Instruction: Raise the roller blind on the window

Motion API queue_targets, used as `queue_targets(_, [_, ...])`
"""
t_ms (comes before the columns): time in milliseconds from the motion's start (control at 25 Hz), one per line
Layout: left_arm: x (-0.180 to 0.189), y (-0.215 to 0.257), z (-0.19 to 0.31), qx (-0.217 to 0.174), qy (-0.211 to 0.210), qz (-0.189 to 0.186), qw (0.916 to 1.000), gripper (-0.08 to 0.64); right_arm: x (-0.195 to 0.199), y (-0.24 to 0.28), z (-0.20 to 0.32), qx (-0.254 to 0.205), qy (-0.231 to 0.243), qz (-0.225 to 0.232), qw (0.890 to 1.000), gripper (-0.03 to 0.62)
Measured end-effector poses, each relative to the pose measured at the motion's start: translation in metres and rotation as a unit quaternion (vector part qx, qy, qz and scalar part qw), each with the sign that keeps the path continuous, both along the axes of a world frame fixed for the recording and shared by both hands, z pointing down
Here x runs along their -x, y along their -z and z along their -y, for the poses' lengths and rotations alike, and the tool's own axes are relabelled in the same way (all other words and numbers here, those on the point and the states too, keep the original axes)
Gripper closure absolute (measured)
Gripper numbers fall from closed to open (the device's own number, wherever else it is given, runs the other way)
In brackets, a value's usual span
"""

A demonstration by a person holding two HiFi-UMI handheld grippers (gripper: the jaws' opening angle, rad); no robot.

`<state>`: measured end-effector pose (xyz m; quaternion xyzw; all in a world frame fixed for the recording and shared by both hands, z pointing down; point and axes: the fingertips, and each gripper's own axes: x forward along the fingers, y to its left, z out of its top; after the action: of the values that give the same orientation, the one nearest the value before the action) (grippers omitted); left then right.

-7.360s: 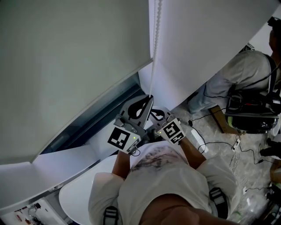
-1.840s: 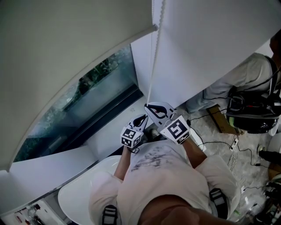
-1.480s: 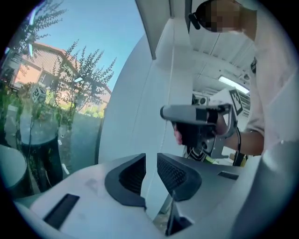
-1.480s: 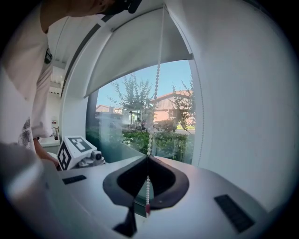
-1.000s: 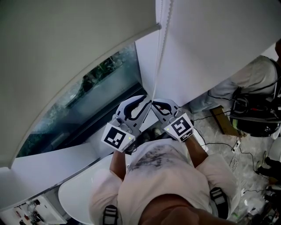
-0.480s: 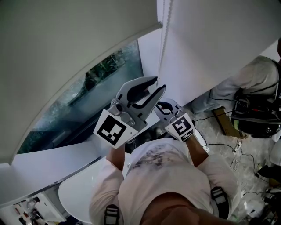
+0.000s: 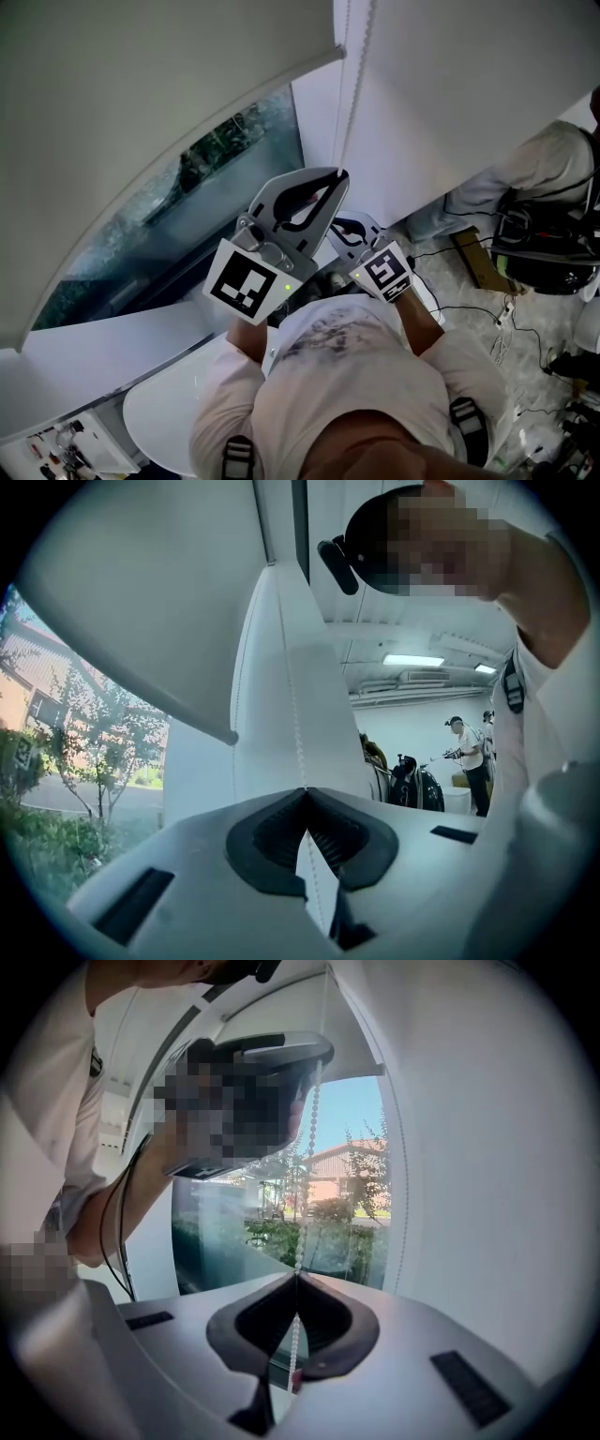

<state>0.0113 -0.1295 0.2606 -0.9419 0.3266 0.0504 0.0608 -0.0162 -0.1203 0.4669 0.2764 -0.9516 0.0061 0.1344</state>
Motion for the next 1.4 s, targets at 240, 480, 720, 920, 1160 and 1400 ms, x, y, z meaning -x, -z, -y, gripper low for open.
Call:
queue_targets(240, [0.007,-0.021,0.000,0.022,0.008,-0.009,0.9997,0.554,0.002,-0.022,-0.004,0.016,0.005,-0.020,1.000,0.531])
queue_targets(480, [0.019,-0.043,-0.001,0.045,0.009,-0.019,0.9988,0.554,0.013,-0.045,-0.006,0.035,0.008,-0.037,0.999,0.531])
queue_targets(720, [0.014,-0.065,-0.002,0.062,0.008,-0.025,0.9977,0.554,0.008,-0.067,-0.005,0.051,0.007,-0.057,0.997,0.531])
queue_targets(920, [0.017,-0.080,-0.006,0.068,0.006,-0.029,0.9973,0.554,0.008,-0.083,-0.006,0.064,0.006,-0.067,0.996,0.531])
queue_targets(1160, [0.017,-0.104,-0.008,0.081,0.009,-0.029,0.9962,0.554,0.006,-0.105,-0.008,0.081,0.011,-0.086,0.993,0.531])
queue_targets(1400, [0.017,-0.123,-0.006,0.097,0.013,-0.029,0.9947,0.554,0.006,-0.125,-0.007,0.099,0.013,-0.095,0.990,0.531])
